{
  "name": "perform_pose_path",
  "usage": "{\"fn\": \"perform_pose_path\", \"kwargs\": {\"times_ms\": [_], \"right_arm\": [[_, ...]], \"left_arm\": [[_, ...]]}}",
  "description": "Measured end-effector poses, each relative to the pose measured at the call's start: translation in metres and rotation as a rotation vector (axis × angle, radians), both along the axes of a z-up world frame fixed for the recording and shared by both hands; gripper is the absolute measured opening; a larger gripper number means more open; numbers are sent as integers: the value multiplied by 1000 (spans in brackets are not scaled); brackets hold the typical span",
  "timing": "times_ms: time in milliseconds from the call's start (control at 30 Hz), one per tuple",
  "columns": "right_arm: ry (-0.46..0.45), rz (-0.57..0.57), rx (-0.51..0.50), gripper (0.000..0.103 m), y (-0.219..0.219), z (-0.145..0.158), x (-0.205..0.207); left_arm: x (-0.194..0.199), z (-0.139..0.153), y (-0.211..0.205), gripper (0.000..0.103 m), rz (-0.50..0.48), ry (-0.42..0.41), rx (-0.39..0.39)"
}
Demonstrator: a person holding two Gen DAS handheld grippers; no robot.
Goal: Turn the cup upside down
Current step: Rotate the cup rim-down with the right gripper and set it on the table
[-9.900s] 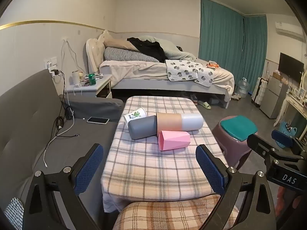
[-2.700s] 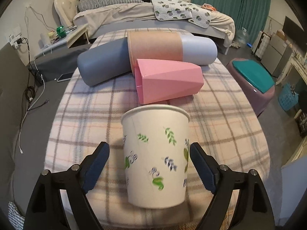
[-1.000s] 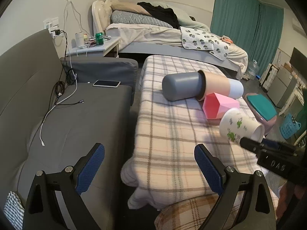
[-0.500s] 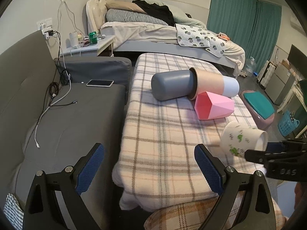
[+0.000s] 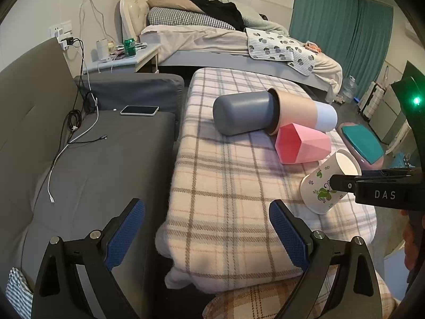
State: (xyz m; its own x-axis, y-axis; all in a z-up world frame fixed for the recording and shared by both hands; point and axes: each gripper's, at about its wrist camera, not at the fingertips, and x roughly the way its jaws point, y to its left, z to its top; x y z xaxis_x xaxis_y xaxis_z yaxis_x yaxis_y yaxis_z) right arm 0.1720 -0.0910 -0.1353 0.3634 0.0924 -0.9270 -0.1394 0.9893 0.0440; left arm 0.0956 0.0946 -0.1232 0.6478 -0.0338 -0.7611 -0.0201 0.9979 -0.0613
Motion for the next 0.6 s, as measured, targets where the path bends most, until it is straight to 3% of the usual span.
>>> {"fn": "perform_pose_path", "kwargs": {"times_ms": [167, 233, 600], "right_arm": [[-45, 27, 22, 55, 0, 2, -4], [-66, 25, 11, 60, 0, 5, -7], [-254, 17, 56, 63, -27, 59, -52]], "left_arm": [[-1, 4, 0, 97, 3, -2, 7], [-3, 9, -1, 97, 4, -13, 9], [-37, 64, -30, 97, -3, -141, 69]]}}
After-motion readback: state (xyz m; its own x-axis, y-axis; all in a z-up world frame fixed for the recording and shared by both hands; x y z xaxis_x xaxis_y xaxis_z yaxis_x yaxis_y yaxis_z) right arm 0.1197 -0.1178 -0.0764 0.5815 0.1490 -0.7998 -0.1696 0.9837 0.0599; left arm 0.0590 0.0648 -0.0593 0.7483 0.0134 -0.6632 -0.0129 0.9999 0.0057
